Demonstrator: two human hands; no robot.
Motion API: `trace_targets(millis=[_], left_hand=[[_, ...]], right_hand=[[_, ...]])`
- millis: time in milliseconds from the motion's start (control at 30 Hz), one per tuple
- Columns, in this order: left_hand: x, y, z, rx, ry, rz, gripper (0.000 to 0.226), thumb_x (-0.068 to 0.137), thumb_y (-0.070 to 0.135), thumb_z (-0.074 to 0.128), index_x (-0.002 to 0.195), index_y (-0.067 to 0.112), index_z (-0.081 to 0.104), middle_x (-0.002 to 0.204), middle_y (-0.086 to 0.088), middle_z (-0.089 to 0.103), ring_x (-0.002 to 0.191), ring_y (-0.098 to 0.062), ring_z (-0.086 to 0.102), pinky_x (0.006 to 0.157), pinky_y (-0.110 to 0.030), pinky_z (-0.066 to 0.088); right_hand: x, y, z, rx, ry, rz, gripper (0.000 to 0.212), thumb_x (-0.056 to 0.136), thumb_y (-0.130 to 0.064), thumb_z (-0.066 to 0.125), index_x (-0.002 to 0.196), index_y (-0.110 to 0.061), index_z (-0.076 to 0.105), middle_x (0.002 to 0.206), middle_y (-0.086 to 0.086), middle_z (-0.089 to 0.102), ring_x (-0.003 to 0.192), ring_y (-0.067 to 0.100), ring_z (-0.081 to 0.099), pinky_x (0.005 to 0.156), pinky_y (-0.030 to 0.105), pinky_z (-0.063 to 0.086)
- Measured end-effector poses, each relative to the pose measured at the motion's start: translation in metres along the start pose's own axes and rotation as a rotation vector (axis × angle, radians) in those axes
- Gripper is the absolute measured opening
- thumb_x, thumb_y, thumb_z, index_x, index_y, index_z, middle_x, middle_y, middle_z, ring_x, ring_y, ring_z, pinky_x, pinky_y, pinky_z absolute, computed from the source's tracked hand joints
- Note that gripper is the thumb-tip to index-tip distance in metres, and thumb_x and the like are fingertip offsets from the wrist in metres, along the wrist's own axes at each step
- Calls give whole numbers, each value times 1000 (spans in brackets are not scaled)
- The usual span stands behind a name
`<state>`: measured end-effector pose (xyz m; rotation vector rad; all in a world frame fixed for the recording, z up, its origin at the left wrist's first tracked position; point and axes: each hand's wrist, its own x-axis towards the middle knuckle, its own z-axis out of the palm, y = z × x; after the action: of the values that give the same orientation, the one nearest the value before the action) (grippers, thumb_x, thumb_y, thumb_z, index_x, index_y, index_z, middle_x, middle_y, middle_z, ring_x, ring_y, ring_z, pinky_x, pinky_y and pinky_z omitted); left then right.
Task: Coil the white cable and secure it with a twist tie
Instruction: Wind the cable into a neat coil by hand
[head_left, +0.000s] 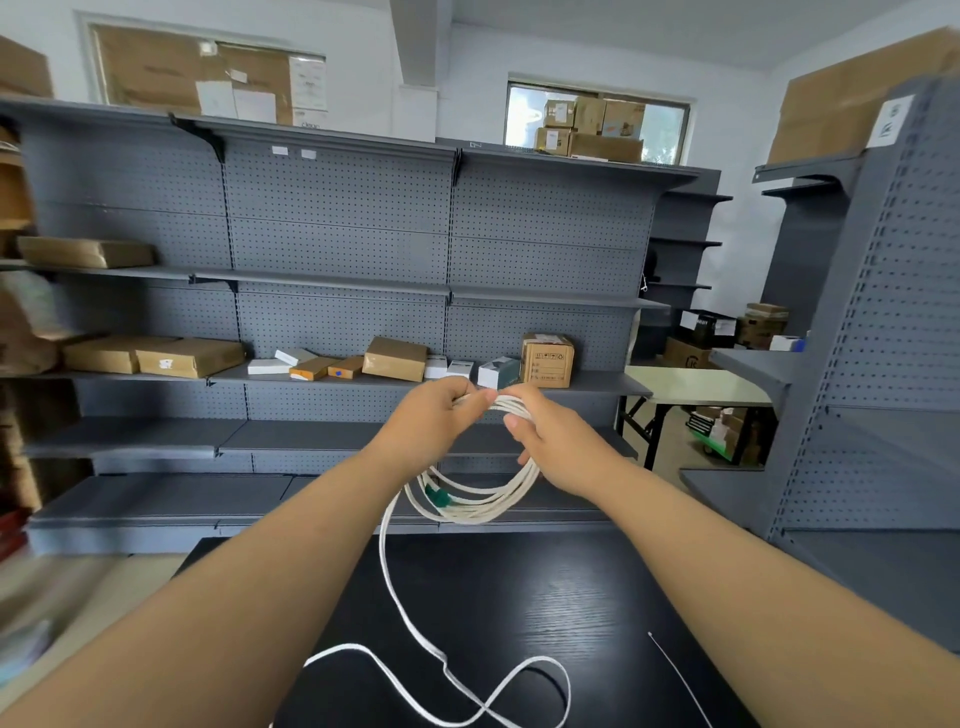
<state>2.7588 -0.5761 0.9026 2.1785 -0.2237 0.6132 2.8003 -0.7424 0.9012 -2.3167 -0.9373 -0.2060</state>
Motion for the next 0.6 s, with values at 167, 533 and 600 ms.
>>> trace_targets(millis=[167, 533, 600], left_hand=[[-3, 1, 0, 133, -87, 1, 34, 91, 38, 54, 70, 12, 57, 55, 8, 37, 52, -8, 34, 49, -19, 27], [-8, -8, -3, 71, -129, -106, 35, 90, 47, 51, 67, 21, 56, 53, 10, 40, 41, 0, 40, 48, -18, 31], [-9, -14, -7, -68, -149, -232, 42, 90, 53, 47, 70, 18, 60, 55, 7, 44, 43, -4, 46, 52, -22, 38]], right_hand=[[-6, 3, -4, 15, -151, 47, 14, 97, -33, 41, 111, -29, 43, 92, 11, 61, 83, 30, 64, 78, 51, 54], [-5, -2, 15, -132, -34, -12, 14, 99, -29, 38, 107, -19, 43, 79, 6, 57, 77, 28, 58, 67, 40, 45], [-3, -4, 15, -100, -14, 45, 13, 99, -29, 36, 104, -20, 43, 83, 10, 60, 78, 29, 61, 70, 41, 48]])
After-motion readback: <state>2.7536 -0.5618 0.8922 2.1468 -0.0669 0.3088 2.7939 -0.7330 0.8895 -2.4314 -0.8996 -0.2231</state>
